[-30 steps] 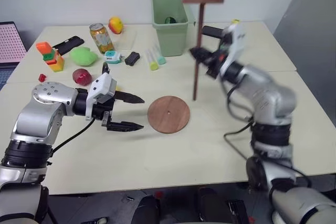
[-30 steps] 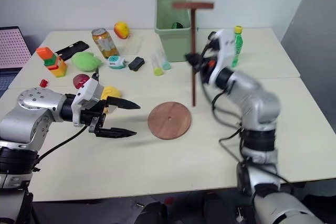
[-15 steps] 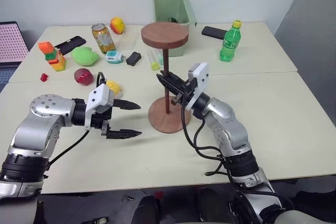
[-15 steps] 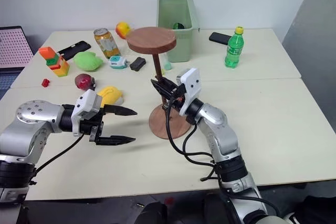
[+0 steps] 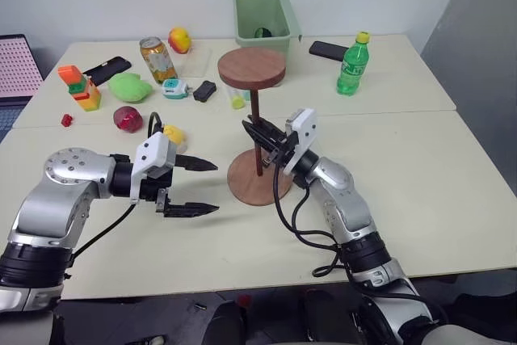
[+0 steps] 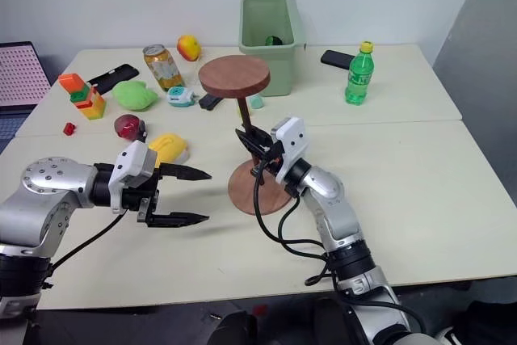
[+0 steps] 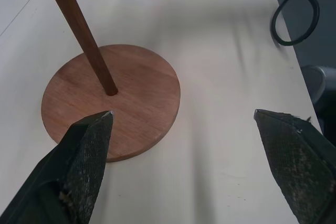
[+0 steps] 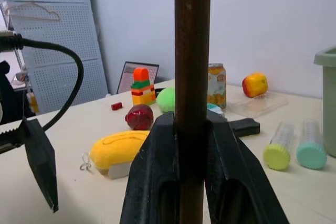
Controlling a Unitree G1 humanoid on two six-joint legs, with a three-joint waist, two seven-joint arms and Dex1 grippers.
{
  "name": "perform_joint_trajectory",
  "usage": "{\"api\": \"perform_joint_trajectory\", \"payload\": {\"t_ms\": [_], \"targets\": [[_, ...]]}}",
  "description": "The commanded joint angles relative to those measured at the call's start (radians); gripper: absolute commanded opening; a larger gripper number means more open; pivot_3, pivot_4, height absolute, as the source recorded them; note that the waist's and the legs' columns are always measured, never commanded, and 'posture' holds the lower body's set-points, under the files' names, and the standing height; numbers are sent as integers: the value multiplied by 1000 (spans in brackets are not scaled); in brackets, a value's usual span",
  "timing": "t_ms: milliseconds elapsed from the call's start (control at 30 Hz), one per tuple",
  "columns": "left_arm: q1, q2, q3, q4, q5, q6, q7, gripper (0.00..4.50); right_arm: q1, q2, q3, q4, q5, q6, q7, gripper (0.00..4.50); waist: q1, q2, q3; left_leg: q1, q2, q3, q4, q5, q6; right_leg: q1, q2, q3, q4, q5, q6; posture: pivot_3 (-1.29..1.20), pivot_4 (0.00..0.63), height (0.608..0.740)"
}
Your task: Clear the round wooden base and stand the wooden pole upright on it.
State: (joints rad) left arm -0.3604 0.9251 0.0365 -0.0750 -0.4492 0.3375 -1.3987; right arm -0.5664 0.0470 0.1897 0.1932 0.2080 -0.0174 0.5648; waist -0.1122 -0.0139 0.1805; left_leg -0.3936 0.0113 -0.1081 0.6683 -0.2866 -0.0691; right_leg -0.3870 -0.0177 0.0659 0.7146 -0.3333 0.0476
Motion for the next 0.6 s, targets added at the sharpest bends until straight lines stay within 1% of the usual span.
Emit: {"api": "perform_joint_trajectory", "payload": {"t_ms": [33, 200, 400, 600], "targets": [[3, 11, 32, -43, -18, -5, 9, 4500, 32, -15, 5, 22, -26, -16, -4, 244, 1, 0, 0, 0, 0, 0, 0, 0, 0, 0, 0, 0, 0, 0, 0, 0, 150, 740], [-1, 5, 19, -43, -17, -9, 10, 4500, 69, -31, 34, 6, -42, -27, 6, 244, 1, 0, 0, 2, 0, 0, -1, 0, 0, 2, 0, 0, 0, 0, 0, 0, 150, 740], [-17, -9, 8, -39, -12, -8, 19, 4500, 134, -81, 80, -14, -63, -23, 46, 244, 8, 0, -1, 3, 0, 0, -2, 0, 0, 3, 0, 0, -1, 0, 0, 0, 150, 740], [-13, -9, 9, -42, -9, -6, 22, 4500, 118, -86, 83, 48, -68, 21, 27, 244, 21, -1, -3, 6, 0, 0, -3, 0, 0, 6, 0, 0, -3, 0, 0, 0, 150, 740]]}}
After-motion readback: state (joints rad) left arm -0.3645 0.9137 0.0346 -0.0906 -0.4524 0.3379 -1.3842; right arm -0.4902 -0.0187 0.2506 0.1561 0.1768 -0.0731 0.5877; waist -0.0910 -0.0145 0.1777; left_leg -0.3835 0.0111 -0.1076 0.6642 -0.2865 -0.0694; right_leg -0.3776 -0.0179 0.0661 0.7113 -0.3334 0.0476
